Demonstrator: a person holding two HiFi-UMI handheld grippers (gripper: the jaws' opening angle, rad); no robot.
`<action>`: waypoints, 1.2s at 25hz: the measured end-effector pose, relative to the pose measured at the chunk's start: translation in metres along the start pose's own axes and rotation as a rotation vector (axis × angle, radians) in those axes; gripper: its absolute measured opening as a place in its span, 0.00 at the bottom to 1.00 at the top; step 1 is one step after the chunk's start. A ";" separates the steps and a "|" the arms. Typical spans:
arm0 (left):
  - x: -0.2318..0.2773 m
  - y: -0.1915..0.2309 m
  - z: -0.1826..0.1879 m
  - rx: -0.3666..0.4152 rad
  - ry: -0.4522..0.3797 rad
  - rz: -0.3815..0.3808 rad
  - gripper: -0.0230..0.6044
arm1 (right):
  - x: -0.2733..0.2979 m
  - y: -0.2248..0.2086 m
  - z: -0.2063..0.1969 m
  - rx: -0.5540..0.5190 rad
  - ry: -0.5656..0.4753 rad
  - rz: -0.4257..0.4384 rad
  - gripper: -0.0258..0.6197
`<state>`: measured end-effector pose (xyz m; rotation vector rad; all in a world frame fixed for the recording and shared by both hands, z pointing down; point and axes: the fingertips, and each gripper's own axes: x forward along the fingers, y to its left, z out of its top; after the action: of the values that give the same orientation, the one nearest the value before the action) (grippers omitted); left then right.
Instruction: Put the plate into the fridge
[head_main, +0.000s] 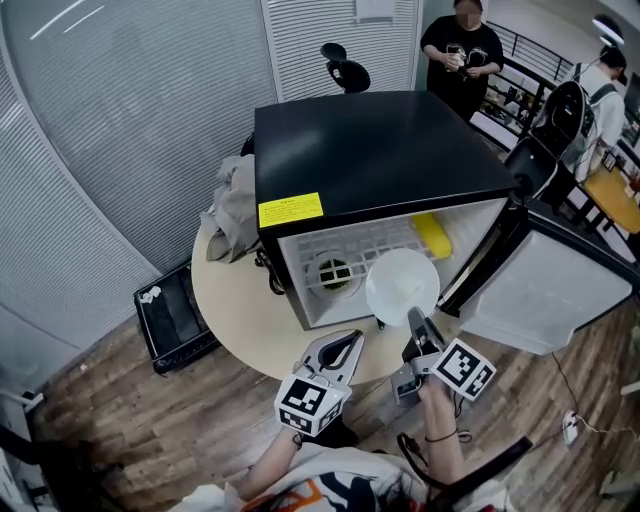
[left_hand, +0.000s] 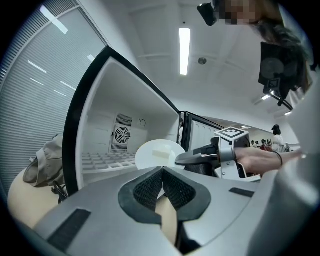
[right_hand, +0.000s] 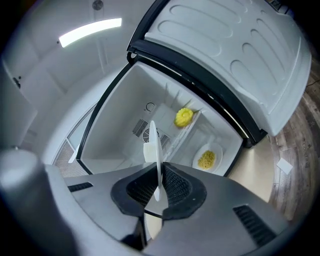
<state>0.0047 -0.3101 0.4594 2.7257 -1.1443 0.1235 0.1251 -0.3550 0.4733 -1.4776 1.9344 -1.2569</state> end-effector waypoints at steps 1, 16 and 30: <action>0.000 0.003 0.000 -0.001 0.000 -0.002 0.06 | 0.006 0.002 0.003 -0.003 -0.005 -0.004 0.09; 0.009 0.038 0.006 -0.013 -0.014 -0.006 0.06 | 0.093 0.018 0.021 -0.012 0.004 0.020 0.09; 0.011 0.046 0.007 -0.022 -0.018 -0.001 0.06 | 0.121 0.009 0.038 -0.203 0.005 -0.063 0.13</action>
<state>-0.0204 -0.3510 0.4601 2.7134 -1.1414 0.0863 0.1052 -0.4811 0.4701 -1.6456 2.0854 -1.1182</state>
